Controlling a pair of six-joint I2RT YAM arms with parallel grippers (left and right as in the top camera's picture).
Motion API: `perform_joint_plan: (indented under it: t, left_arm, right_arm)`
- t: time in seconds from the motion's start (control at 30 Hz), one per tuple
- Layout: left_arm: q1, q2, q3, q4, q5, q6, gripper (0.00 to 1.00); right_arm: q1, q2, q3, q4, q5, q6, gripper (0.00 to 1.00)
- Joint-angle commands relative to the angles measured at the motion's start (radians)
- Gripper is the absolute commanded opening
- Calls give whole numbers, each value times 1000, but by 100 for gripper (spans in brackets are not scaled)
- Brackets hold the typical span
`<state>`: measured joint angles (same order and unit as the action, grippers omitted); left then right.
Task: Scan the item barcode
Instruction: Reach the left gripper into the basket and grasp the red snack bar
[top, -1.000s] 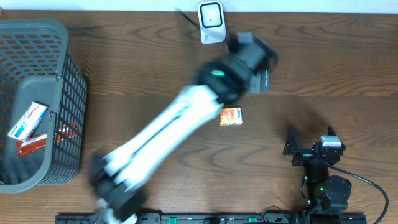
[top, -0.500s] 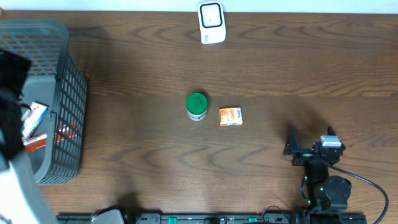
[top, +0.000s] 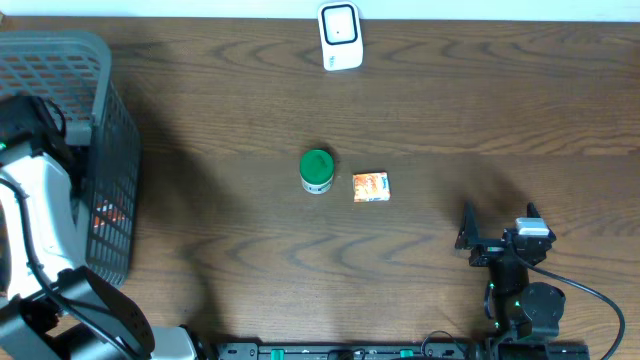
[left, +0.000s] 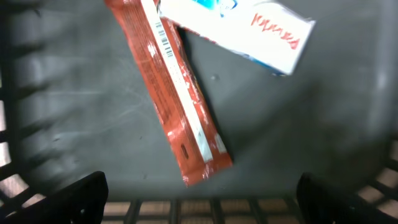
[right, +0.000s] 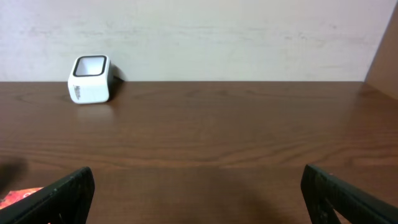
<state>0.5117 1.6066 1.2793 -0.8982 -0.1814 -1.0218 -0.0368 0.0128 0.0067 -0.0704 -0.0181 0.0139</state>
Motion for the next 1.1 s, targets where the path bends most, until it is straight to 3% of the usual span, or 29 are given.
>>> perform_joint_plan:
  t: [0.0, 0.2, 0.63, 0.67, 0.7, 0.8, 0.87, 0.97, 1.07]
  left_arm:
    - [-6, 36, -97, 61, -3, -31, 97]
    - [-6, 131, -185, 202, -2, -31, 97]
    - [13, 203, -185, 264, -22, -31, 97]
    - [17, 203, -185, 264, -22, -31, 95]
    - [23, 203, -185, 264, -21, -31, 83]
    - [51, 202, -184, 264, -21, 1, 34]
    - [77, 194, -175, 261, -19, 43, 27]
    - [135, 136, -106, 211, 39, 118, 26]
    - [180, 45, -5, 156, 187, 139, 26]
  right_arm:
    - [3, -4, -1, -4, 2, 7, 99]
    - [3, -4, -1, -4, 2, 7, 99]
    - [3, -4, -1, -4, 2, 7, 99]
    - [3, -4, -1, -4, 2, 7, 99]
    - [3, -4, -1, -4, 2, 7, 99]
    - [3, -4, -1, -4, 2, 7, 99]
    - [3, -4, -1, -4, 2, 7, 99]
    - [3, -4, -1, -4, 2, 7, 99]
    - [3, -4, -1, -4, 2, 7, 99]
